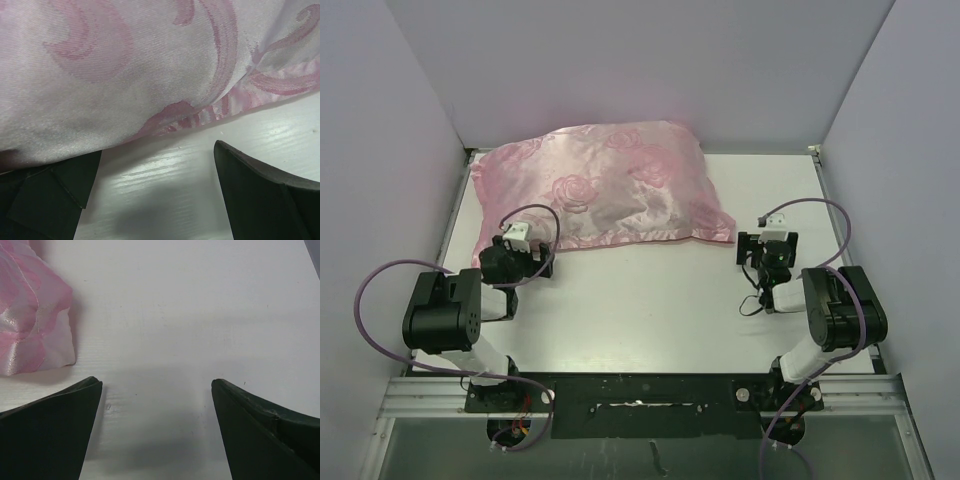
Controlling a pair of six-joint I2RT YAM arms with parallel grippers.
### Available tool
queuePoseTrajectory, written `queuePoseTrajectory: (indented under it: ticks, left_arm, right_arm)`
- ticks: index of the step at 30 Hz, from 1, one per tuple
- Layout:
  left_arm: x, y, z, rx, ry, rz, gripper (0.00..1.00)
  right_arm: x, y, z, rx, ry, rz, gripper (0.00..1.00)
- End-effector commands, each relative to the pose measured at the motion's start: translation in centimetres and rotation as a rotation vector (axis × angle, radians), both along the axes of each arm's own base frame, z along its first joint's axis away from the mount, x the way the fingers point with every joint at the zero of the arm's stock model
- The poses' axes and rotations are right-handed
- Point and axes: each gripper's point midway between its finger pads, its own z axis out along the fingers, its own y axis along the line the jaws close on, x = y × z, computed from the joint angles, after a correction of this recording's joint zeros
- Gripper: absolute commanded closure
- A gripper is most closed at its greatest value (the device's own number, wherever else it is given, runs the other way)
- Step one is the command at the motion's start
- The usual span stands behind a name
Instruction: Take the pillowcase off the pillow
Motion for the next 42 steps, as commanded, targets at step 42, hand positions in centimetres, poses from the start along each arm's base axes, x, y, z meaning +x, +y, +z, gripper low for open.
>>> queuePoseTrajectory:
  ticks: [42]
  left_arm:
    - [2.9,10.1,5.2,0.061,0.474,-0.252,0.02]
  right_arm:
    - [4.6,18.5,0.2,0.206,0.559,0.412,0.11]
